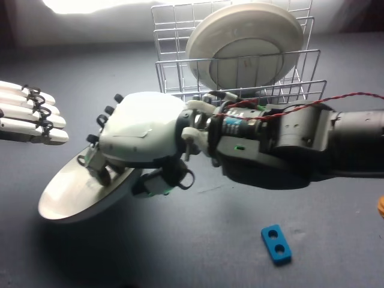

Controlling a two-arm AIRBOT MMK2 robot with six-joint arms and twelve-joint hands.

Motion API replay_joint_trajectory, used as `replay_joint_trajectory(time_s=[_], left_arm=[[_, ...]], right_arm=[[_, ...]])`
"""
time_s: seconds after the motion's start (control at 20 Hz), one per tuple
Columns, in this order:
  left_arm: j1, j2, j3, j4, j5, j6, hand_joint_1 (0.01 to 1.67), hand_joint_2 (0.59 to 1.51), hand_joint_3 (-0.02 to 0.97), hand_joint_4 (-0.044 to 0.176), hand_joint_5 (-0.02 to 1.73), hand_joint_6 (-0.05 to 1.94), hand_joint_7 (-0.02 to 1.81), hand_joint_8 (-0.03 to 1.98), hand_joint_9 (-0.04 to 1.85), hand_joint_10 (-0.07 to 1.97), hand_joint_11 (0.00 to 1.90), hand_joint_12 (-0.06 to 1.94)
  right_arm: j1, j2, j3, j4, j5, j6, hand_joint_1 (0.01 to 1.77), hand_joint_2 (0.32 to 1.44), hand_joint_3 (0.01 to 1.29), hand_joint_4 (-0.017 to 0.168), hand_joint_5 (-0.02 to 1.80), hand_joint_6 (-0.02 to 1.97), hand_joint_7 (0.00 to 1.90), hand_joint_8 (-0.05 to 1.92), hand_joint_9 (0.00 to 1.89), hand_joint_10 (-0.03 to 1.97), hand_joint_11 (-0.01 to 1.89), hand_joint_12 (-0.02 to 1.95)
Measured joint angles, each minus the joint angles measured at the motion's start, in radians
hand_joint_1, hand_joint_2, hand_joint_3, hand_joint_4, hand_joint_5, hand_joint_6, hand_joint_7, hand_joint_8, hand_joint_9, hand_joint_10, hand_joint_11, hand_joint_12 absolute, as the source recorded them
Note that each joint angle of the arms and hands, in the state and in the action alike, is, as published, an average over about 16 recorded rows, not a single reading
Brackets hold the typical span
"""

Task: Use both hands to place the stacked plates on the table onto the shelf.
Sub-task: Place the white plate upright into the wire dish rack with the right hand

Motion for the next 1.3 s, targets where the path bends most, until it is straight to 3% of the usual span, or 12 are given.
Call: replay_joint_trajectory(time_s=[0.25, 0.55, 0.95, 1.3], left_arm=[[-0.055, 0.016, -0.005, 0.032, -0.016, -0.033, 0.02, 1.072, 0.011, 0.002, 0.02, 0.01, 0.02, -0.01, 0.02, 0.02, 0.01, 0.0], [-0.07, 0.019, -0.001, 0.047, -0.023, -0.047, 0.02, 1.072, 0.012, 0.002, 0.02, 0.01, 0.01, -0.01, 0.02, 0.02, 0.01, 0.0], [-0.072, 0.019, 0.003, 0.053, -0.024, -0.048, 0.02, 1.072, 0.011, 0.002, 0.02, 0.01, 0.01, -0.01, 0.02, 0.02, 0.01, 0.0], [-0.071, 0.019, 0.004, 0.057, -0.023, -0.049, 0.02, 1.072, 0.011, 0.002, 0.02, 0.01, 0.01, -0.01, 0.02, 0.02, 0.01, 0.0]], right_arm=[[0.022, 0.083, -0.085, 0.01, -0.029, 0.001, 1.26, 1.0, 0.01, 0.004, 0.82, 0.73, 0.89, 0.83, 0.93, 1.05, 0.76, 1.05], [0.077, 0.219, -0.23, 0.049, -0.083, 0.005, 1.3, 1.01, 0.01, -0.001, 0.85, 0.89, 0.94, 0.87, 0.93, 1.08, 0.74, 1.05], [0.189, 0.404, -0.406, 0.19, -0.165, 0.013, 1.36, 1.03, 0.01, -0.005, 0.9, 1.05, 1.0, 0.9, 0.92, 1.09, 0.73, 1.05], [0.299, 0.519, -0.476, 0.389, -0.243, 0.023, 1.37, 1.03, 0.01, -0.007, 0.91, 1.03, 1.01, 0.9, 0.92, 1.1, 0.73, 1.05]])
